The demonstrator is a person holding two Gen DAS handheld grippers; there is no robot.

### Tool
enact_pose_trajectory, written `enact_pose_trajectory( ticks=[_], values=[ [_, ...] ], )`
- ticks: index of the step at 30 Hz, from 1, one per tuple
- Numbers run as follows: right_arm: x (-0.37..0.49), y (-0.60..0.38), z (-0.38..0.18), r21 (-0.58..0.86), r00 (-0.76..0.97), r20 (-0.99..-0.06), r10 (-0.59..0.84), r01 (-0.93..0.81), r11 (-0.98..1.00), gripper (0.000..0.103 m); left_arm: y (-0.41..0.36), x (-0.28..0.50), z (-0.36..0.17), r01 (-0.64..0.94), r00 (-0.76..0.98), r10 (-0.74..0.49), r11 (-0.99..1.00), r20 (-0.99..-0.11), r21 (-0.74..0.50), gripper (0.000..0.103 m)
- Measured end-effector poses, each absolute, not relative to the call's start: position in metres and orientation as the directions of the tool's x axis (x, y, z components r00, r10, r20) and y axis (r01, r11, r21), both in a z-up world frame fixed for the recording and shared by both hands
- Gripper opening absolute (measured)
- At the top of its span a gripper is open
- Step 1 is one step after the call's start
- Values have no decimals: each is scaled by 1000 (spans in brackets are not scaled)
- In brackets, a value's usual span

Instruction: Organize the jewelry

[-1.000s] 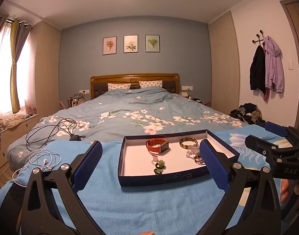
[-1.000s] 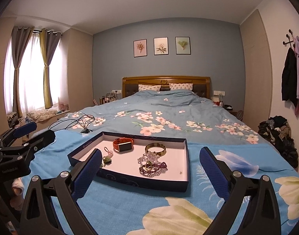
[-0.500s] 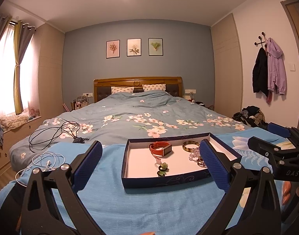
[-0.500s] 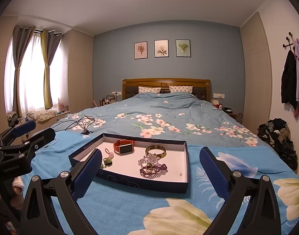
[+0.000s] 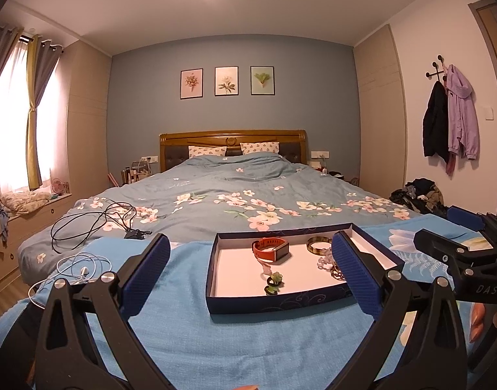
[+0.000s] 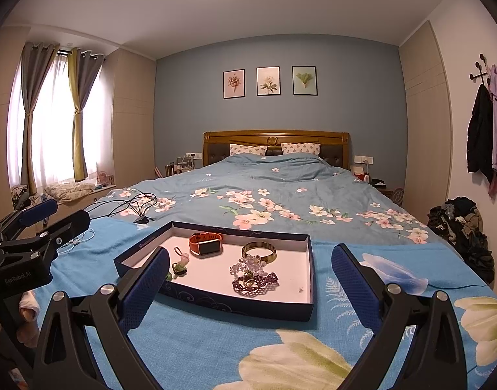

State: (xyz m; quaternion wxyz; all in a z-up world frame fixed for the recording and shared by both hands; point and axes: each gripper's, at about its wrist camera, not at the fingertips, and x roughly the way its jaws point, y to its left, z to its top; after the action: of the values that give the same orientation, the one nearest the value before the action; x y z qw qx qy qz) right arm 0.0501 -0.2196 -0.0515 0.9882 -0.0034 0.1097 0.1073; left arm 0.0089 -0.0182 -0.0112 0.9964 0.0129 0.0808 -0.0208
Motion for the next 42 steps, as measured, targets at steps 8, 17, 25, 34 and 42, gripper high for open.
enact_pose_trajectory(
  ticks=[8,17,25,34,42],
  values=[
    [50,-220,-51,19,954,-215,211,-212,977,96,-17,8,-11,41,986,-37,999,-160,22,97],
    [49,-220,-51,20,955,-209,208,-209,978,96,-17,9,-11,42,986,-38,999,-159,20,97],
    [49,-221,-50,19,956,-209,208,-209,978,96,-17,9,-11,41,986,-37,999,-161,22,97],
    [49,-221,-50,19,955,-211,209,-210,978,96,-17,9,-11,41,987,-37,999,-159,22,97],
    [48,-221,-50,18,955,-212,206,-207,978,96,-16,9,-11,42,986,-38,999,-160,21,97]
  ],
)
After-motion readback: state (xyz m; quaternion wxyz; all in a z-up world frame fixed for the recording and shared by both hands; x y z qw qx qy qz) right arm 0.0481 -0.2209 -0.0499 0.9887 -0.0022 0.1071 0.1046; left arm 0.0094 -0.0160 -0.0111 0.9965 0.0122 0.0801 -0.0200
